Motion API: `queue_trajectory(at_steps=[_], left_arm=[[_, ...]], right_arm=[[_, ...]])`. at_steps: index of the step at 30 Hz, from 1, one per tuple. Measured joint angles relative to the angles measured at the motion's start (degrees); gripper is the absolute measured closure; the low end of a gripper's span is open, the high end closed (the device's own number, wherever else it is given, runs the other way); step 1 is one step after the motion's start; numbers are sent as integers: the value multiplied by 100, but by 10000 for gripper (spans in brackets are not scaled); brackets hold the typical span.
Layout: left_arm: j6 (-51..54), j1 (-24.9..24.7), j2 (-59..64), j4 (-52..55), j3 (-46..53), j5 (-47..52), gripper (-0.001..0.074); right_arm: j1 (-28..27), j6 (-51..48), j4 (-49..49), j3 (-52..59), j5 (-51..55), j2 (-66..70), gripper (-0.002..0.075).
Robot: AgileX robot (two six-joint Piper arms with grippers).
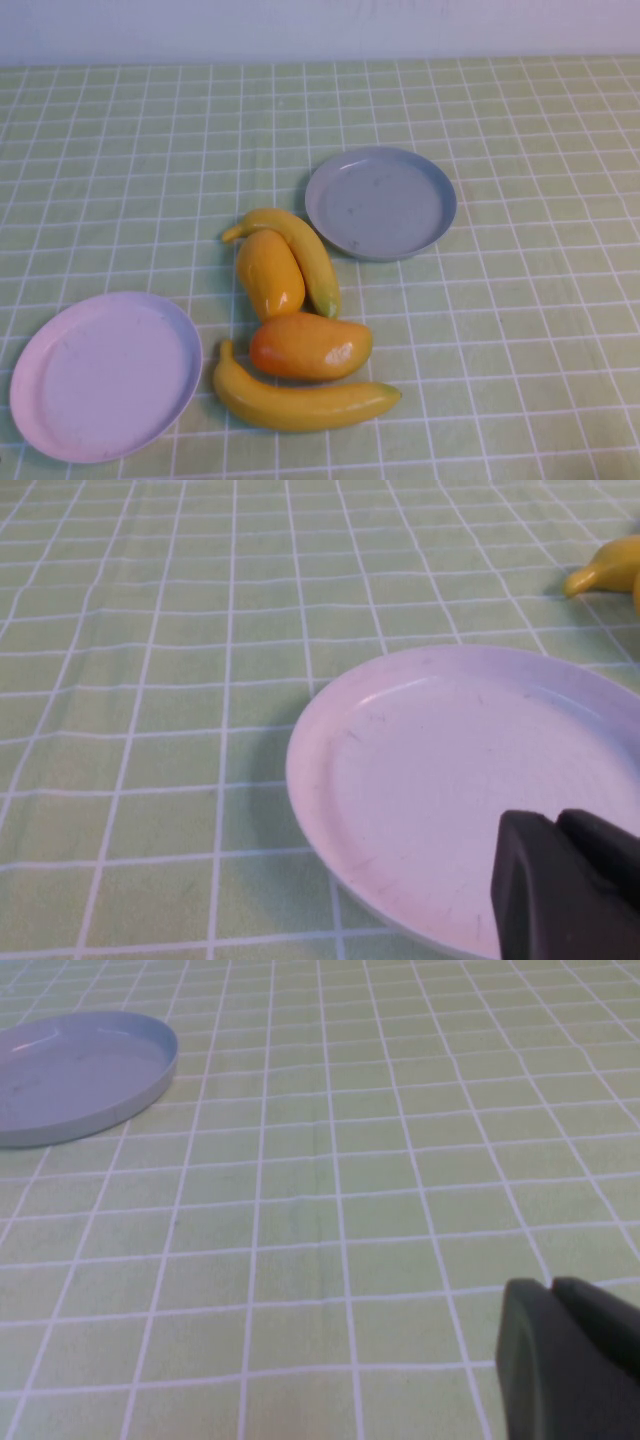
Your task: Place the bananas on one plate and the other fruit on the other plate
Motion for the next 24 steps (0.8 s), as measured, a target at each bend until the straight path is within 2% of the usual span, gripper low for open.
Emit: queue_trajectory(at_steps=[9, 14, 20, 24], left_arm=[[-268, 0, 0, -1100, 0, -468, 733], [-375, 0, 0, -1318, 0, -722, 733], [-1310, 0, 0, -1714, 0, -1145, 733], [-1494, 0, 0, -1822, 0, -1446, 733]], right_arm=[[0, 0, 0, 0, 0, 0, 741], [0, 0, 0, 0, 0, 0, 742], [0, 0, 0, 0, 0, 0, 741], [0, 0, 0, 0, 0, 0, 741]])
